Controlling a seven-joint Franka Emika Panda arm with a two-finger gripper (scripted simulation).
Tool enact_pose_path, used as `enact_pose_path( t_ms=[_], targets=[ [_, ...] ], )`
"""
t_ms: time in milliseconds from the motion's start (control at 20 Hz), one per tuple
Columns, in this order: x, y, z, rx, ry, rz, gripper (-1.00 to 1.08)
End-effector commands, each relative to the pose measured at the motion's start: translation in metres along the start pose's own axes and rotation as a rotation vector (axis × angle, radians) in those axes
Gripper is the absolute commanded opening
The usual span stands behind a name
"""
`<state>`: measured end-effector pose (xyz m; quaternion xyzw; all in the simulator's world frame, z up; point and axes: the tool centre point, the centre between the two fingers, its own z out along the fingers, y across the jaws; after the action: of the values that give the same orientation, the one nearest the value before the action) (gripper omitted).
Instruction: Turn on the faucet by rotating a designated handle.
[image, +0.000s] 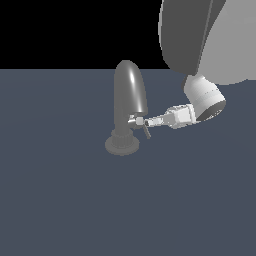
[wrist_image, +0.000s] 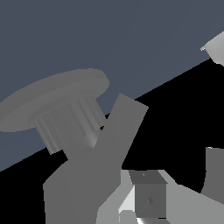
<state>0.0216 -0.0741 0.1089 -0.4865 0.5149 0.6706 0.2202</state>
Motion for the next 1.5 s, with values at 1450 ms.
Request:
enact_pose_path(
  t_ms=[1450],
  targets=[
    [0.055, -0.044, 0.004, 0.021, -0.015, 0.056, -1.00]
  ],
)
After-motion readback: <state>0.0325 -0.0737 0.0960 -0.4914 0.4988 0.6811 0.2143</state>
